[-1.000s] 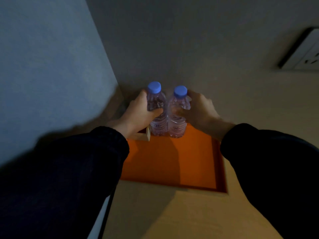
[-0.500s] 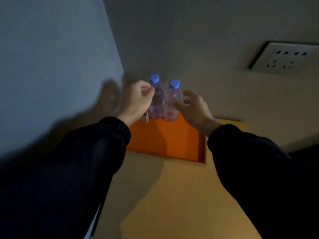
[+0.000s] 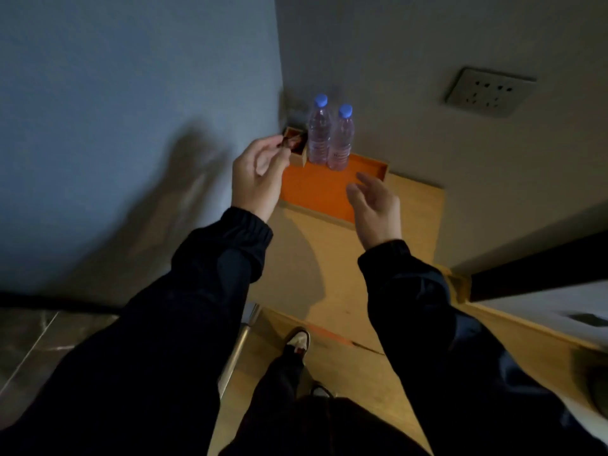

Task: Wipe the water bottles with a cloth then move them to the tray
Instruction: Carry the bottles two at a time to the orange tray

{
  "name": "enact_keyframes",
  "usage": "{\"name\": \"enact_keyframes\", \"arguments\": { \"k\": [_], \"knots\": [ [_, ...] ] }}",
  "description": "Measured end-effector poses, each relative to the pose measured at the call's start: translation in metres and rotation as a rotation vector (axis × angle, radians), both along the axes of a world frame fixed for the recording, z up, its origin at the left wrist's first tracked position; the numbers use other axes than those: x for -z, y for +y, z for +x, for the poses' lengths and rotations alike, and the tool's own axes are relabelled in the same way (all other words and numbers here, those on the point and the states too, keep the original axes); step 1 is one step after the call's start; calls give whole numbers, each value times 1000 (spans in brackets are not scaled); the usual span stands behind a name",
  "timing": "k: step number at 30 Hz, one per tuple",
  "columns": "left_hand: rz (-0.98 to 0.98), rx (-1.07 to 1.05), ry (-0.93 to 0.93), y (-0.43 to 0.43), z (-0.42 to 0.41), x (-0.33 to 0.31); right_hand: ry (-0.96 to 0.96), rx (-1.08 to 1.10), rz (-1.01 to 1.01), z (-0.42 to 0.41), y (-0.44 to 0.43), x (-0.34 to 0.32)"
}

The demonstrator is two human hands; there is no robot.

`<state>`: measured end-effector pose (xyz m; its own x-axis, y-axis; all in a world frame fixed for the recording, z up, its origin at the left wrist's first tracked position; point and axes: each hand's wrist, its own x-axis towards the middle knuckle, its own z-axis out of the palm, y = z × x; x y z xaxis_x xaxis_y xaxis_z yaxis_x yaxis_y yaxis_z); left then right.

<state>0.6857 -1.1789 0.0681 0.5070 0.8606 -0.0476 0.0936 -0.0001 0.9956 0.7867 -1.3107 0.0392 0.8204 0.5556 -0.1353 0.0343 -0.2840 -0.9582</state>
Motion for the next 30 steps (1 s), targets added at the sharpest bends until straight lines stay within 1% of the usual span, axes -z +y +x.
{"name": "enact_keyframes", "arguments": {
  "k": [6, 10, 14, 16, 19, 21, 24, 28, 30],
  "knots": [
    [12, -160, -12, -93, -105, -21, 23, -141, 94, -76, -78, -27],
    [-84, -330, -47, -142, -174, -25, 85, -284, 117, -125, -120, -31],
    [-94, -485, -7, -178, -245, -25, 177, -350, 108, -173, -148, -25],
    [-106, -548, -9, -194, -281, -23, 187, -391, 77, -193, -157, -21],
    [-102, -623, -32, -213, -333, -22, 202, -436, 26, -223, -162, -16],
    [-108, -713, -55, -224, -366, -16, 194, -482, -12, -247, -161, -14],
    [-107, -812, -31, -243, -417, -10, 156, -570, -47, -292, -151, -18],
    [-109, -933, -10, -257, -495, 1, 166, -672, -35, -358, -127, -23],
    [-111, -1005, -5, -257, -533, 1, 144, -685, -22, -395, -115, -22]
  ]
}}
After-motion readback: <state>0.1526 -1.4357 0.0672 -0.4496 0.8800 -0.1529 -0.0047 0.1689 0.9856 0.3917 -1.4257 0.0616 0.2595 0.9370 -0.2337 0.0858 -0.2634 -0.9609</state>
